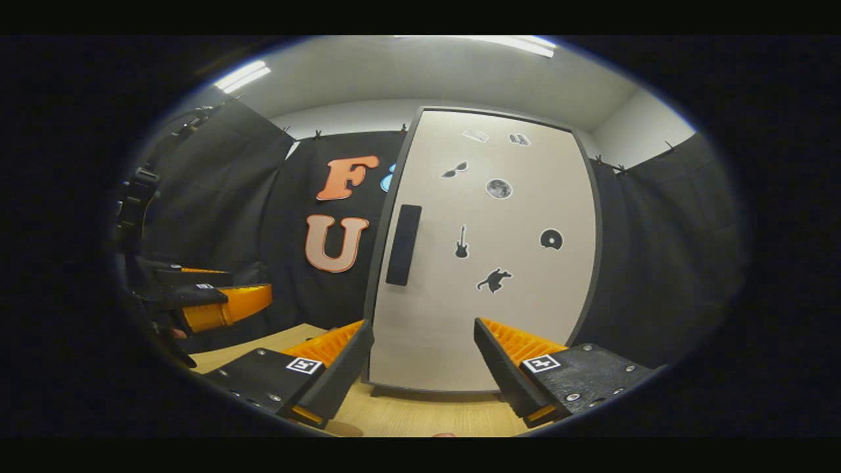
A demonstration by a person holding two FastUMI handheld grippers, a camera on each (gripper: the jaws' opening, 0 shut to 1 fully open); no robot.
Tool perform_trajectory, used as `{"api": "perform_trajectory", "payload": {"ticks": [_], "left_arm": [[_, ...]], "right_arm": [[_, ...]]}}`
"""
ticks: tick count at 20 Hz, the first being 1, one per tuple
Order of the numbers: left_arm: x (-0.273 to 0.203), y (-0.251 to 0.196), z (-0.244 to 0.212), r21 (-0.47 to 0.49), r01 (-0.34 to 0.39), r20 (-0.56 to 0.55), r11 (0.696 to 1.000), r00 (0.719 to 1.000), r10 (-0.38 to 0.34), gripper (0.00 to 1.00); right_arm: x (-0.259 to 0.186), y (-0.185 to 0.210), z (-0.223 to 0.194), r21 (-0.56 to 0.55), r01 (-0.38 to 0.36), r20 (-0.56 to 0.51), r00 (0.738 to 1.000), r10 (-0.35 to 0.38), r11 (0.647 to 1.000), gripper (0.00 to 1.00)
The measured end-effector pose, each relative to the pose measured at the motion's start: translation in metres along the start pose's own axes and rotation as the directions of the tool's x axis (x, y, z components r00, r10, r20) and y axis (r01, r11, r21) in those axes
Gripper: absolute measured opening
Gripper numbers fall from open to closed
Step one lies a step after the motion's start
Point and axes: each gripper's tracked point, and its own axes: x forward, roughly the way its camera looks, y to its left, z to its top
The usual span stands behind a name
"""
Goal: Open the cabinet door with the right hand, grasp the bottle in the cabinet with the left hand and place it on the coaster, then close the cabinet door with the right hand.
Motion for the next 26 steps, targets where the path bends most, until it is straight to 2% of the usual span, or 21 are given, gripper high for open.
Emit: {"api": "perform_trajectory", "payload": {"ticks": [10,12,18,19,20,21,22,26], "left_arm": [[0.012,0.019,-0.012,-0.015,-0.023,-0.02,1.0,1.0,0.023,0.96],[0.012,0.028,-0.017,-0.018,-0.036,-0.031,0.999,0.999,0.035,0.96],[0.016,0.052,-0.02,-0.008,-0.066,-0.026,0.998,0.998,0.066,0.98],[0.016,0.055,-0.019,-0.003,-0.066,-0.023,0.998,0.998,0.066,0.98],[0.017,0.054,-0.019,0.003,-0.064,-0.021,0.998,0.998,0.064,0.96],[0.018,0.055,-0.018,0.008,-0.061,-0.02,0.998,0.998,0.061,0.96],[0.018,0.056,-0.018,0.011,-0.059,-0.019,0.998,0.998,0.059,0.98],[0.019,0.062,-0.02,0.008,-0.039,-0.025,0.999,0.999,0.039,0.96]], "right_arm": [[0.073,0.026,0.011,0.038,-0.022,0.007,1.0,0.021,0.999,0.95],[0.088,0.03,0.016,0.043,-0.015,0.01,1.0,0.014,0.999,0.97],[0.134,0.034,0.033,0.068,0.016,0.028,0.999,-0.018,0.998,0.92],[0.141,0.034,0.036,0.072,0.023,0.033,0.999,-0.026,0.997,0.94],[0.147,0.034,0.038,0.075,0.031,0.034,0.999,-0.034,0.997,0.88],[0.152,0.033,0.038,0.077,0.039,0.028,0.999,-0.042,0.996,0.9],[0.156,0.033,0.038,0.083,0.047,0.022,0.999,-0.049,0.995,0.82],[0.166,0.034,0.041,0.096,0.06,0.023,0.998,-0.062,0.994,0.66]]}}
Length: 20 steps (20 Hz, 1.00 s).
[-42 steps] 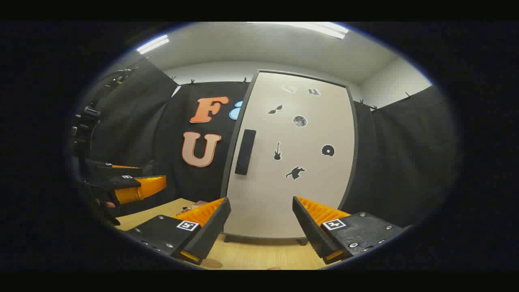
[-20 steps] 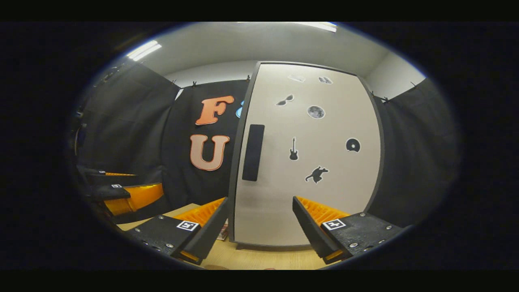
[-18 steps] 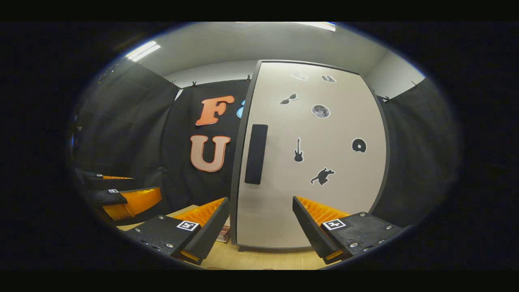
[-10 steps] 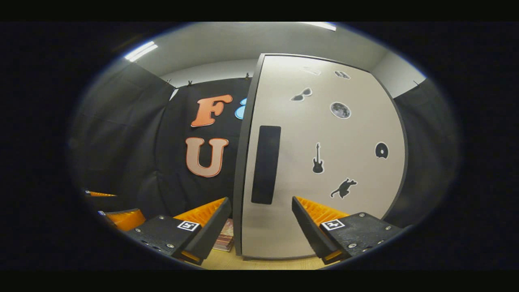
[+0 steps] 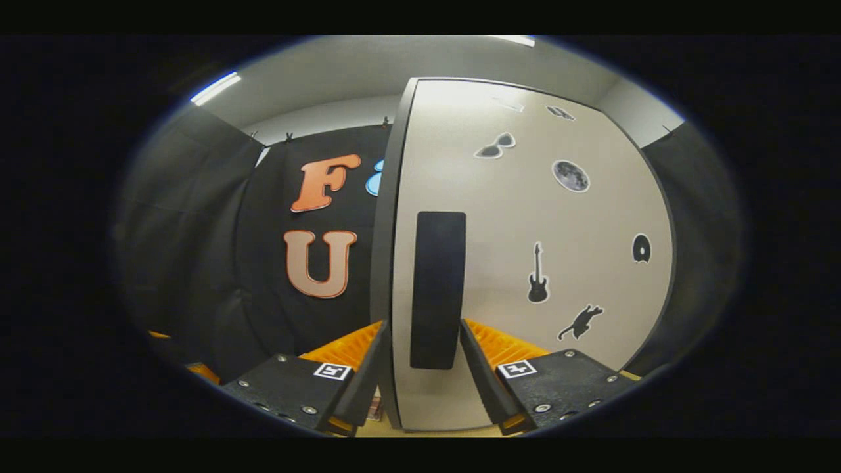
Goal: Open the cabinet door with the right hand, grasp the bottle in the cabinet with the left hand and place it on the coaster, then close the cabinet door with the right hand.
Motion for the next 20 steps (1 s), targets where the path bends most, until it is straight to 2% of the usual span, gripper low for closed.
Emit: {"api": "perform_trajectory", "payload": {"ticks": [1,4,9,11,12,17,19,20], "left_arm": [[0.0,0.001,-0.001,0.0,0.004,-0.001,1.0,1.0,-0.004,0.96],[0.001,0.009,-0.002,0.004,0.014,-0.004,1.0,1.0,-0.014,0.96],[0.002,0.018,-0.011,0.001,0.046,-0.02,0.999,0.999,-0.046,0.96],[0.005,0.02,-0.014,0.001,0.071,-0.03,0.997,0.997,-0.071,0.96],[0.008,0.021,-0.016,0.002,0.081,-0.032,0.997,0.996,-0.081,0.96],[0.022,0.028,-0.012,0.017,0.083,-0.017,0.996,0.996,-0.083,0.98],[0.017,0.021,-0.011,0.011,0.094,-0.021,0.996,0.995,-0.094,0.96],[0.014,0.017,-0.009,0.009,0.098,-0.019,0.995,0.995,-0.098,0.96]], "right_arm": [[0.003,-0.001,0.001,-0.001,0.011,0.005,1.0,-0.011,1.0,0.63],[0.004,-0.007,0.001,0.018,0.046,0.004,0.999,-0.047,0.999,0.4],[0.004,-0.008,0.0,0.063,0.083,-0.013,0.997,-0.082,0.995,0.28],[0.002,-0.008,0.0,0.073,0.1,-0.012,0.995,-0.099,0.992,0.18],[0.001,-0.009,0.001,0.078,0.104,-0.009,0.995,-0.104,0.992,0.16],[-0.012,-0.01,0.005,0.065,0.13,-0.002,0.992,-0.13,0.989,0.2],[-0.029,-0.01,0.012,0.069,0.136,0.007,0.991,-0.137,0.988,0.14],[-0.035,-0.012,0.013,0.075,0.132,0.007,0.991,-0.133,0.988,0.17]]}}
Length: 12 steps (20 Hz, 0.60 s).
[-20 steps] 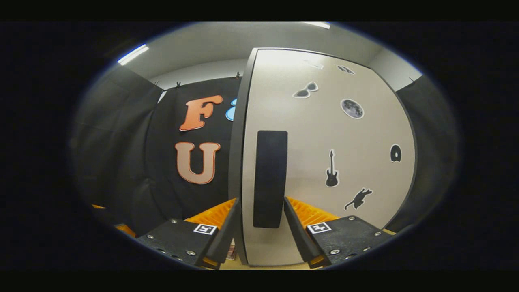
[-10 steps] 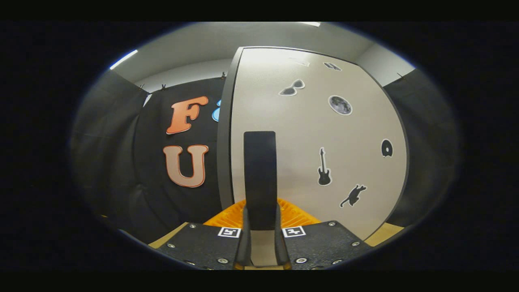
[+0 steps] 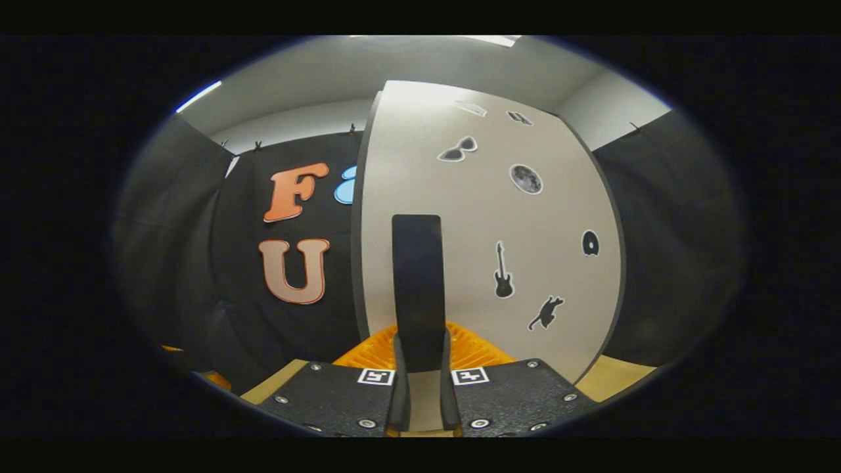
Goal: Open the cabinet door with the right hand, grasp the bottle in the cabinet with the left hand and place it on the coaster, then close the cabinet door with the right hand.
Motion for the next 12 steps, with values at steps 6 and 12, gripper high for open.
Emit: {"api": "perform_trajectory", "payload": {"ticks": [6,12], "left_arm": [[-0.025,-0.035,0.009,-0.047,-0.021,0.027,0.999,0.999,0.023,0.96],[-0.06,-0.095,0.022,-0.026,-0.043,0.059,0.999,0.997,0.045,0.96]], "right_arm": [[-0.059,-0.025,0.005,0.039,-0.075,-0.012,0.997,0.075,0.996,0.17],[-0.095,-0.052,0.009,0.074,-0.18,-0.033,0.983,0.183,0.981,0.17]]}}
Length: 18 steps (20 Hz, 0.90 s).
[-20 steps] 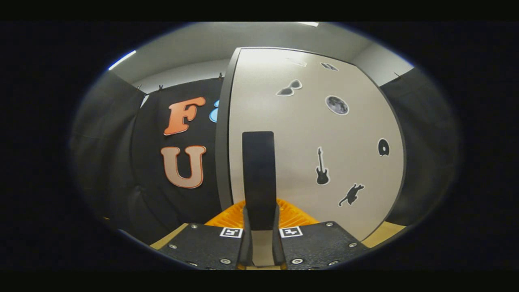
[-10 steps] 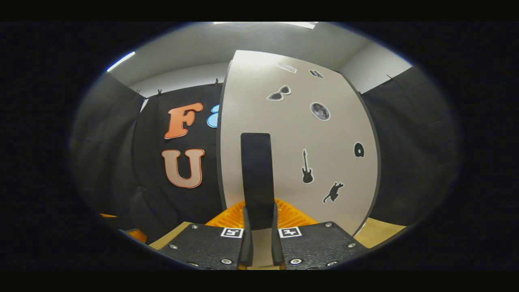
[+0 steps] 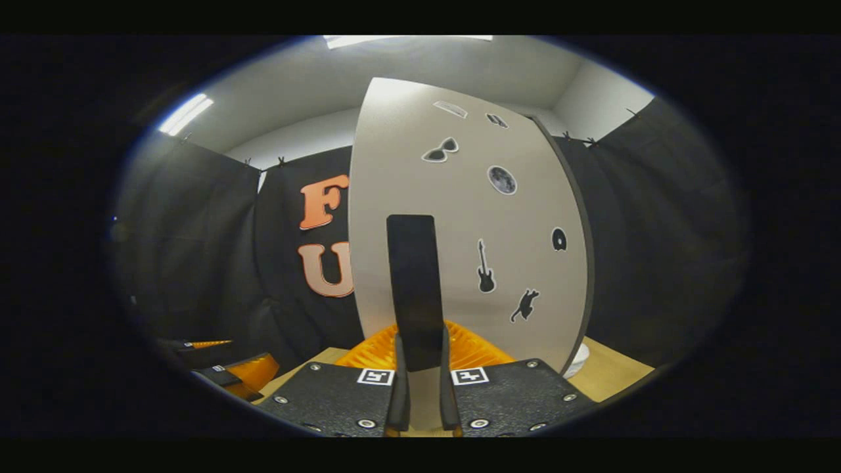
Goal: Open the cabinet door with the right hand, grasp the bottle in the cabinet with the left hand and place it on the coaster, then close the cabinet door with the right hand.
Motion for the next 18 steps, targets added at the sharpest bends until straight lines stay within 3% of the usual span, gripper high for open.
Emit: {"api": "perform_trajectory", "payload": {"ticks": [2,3,7,9,11,12,14,18], "left_arm": [[-0.012,-0.018,0.001,0.003,-0.006,0.006,1.0,1.0,0.006,0.99],[-0.02,-0.028,0.0,0.003,-0.01,0.008,1.0,1.0,0.01,0.98],[-0.038,-0.066,0.003,-0.012,-0.008,0.02,1.0,1.0,0.008,0.96],[-0.043,-0.086,0.006,-0.012,0.001,0.03,1.0,1.0,0.0,0.94],[-0.044,-0.105,0.007,-0.009,0.015,0.036,1.0,0.999,-0.014,0.98],[-0.044,-0.114,0.008,-0.008,0.023,0.04,1.0,0.999,-0.023,0.96],[-0.044,-0.13,0.009,-0.007,0.04,0.045,0.999,0.998,-0.039,0.98],[-0.037,-0.164,0.015,-0.028,0.097,0.054,0.995,0.994,-0.095,0.96]], "right_arm": [[-0.016,-0.008,0.003,0.018,-0.032,-0.003,0.999,0.032,0.999,0.14],[-0.024,-0.012,0.005,0.029,-0.046,-0.004,0.999,0.046,0.999,0.19],[-0.047,-0.04,0.007,0.084,-0.088,-0.015,0.996,0.09,0.993,0.2],[-0.06,-0.054,0.01,0.117,-0.1,-0.026,0.994,0.104,0.988,0.14],[-0.068,-0.067,0.013,0.145,-0.106,-0.033,0.993,0.112,0.984,0.19],[-0.071,-0.076,0.014,0.135,-0.08,-0.03,0.996,0.085,0.988,0.18],[-0.075,-0.093,0.019,-0.005,0.001,-0.006,1.0,-0.001,1.0,0.17],[-0.084,-0.142,0.023,-0.136,0.133,0.001,0.991,-0.134,0.982,0.13]]}}
